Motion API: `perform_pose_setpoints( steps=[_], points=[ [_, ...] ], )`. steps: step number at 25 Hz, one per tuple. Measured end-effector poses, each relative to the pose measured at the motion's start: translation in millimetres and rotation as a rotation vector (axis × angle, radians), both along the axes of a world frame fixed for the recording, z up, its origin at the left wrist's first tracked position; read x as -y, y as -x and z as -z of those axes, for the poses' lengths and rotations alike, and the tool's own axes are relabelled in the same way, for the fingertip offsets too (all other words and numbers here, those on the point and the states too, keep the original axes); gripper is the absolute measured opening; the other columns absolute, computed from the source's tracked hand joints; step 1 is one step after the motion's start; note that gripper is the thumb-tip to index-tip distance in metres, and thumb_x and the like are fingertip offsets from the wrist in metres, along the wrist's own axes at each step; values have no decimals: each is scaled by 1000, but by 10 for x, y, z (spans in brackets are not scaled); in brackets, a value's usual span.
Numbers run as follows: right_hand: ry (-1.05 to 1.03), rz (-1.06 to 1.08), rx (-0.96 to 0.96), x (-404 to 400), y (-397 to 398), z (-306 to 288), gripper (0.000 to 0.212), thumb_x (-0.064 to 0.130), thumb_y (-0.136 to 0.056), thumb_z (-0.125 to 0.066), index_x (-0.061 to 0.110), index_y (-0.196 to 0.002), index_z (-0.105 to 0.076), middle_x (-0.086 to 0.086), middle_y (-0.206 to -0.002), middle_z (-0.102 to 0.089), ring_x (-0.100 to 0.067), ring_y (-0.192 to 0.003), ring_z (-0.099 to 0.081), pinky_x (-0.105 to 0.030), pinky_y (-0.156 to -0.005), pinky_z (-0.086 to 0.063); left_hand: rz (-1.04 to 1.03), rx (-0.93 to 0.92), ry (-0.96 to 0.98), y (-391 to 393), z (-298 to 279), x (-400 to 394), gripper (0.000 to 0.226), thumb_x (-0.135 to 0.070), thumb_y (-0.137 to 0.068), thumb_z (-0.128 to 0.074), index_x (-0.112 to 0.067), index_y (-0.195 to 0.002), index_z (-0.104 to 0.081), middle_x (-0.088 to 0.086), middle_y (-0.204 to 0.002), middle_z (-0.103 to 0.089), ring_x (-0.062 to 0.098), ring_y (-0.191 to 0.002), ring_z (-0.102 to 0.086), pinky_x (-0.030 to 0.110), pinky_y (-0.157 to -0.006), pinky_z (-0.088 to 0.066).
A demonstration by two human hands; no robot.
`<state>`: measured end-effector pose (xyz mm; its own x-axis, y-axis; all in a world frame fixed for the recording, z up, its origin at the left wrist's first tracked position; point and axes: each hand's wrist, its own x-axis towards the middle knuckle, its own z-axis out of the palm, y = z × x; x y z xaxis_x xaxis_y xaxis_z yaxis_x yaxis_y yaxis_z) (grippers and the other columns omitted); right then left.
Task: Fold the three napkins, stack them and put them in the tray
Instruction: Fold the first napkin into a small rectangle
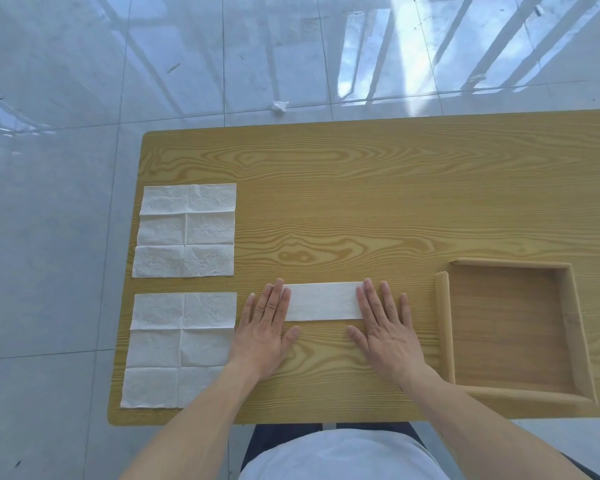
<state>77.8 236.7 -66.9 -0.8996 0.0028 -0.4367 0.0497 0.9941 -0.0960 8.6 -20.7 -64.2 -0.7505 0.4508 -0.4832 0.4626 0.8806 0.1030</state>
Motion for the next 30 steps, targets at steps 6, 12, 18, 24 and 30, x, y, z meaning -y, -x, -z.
perform_pose_setpoints(
  steps=[6,12,18,24,30],
  points=[
    [31,15,19,-14,-9,-21,78,69,-95,-1,20,-151,23,2,-162,26,-23,-146,28,-51,-118,11,-53,-2,-51,33,-106,14,74,-62,-93,6,-20,-153,17,-3,-162,22,17,-148,19,44,-121,7],
    [104,204,42,-175,-74,-70,103,84,-82,-16,19,-147,31,0,-156,38,-23,-143,34,-48,-121,11,-113,-109,-97,360,-359,-97,66,-45,-96,-51,-23,-152,-25,0,-142,-44,20,-130,-41,36,-106,-32],
    [102,238,88,-256,-88,-49,118,97,-66,-17,27,-146,33,7,-154,42,-23,-140,39,-57,-118,11,-200,32,22,611,-459,-267,48,-39,-82,-62,-28,-125,-45,-1,-119,-54,22,-111,-47,36,-93,-39],
    [95,246,26,-236,-135,-6,116,97,-69,-19,26,-151,24,6,-159,32,-24,-145,31,-57,-117,14,-351,179,27,584,-480,-246,23,-32,-82,-59,-20,-101,-55,1,-112,-48,22,-105,-46,35,-79,-43],
    [63,244,-11,-202,-149,34,110,93,-75,-19,24,-154,14,2,-163,21,-27,-149,21,-58,-115,15,-596,330,-292,577,-649,-160,20,-28,-80,-63,-33,-98,-55,-5,-76,-62,14,-68,-61,36,-62,-50]
  ],
)
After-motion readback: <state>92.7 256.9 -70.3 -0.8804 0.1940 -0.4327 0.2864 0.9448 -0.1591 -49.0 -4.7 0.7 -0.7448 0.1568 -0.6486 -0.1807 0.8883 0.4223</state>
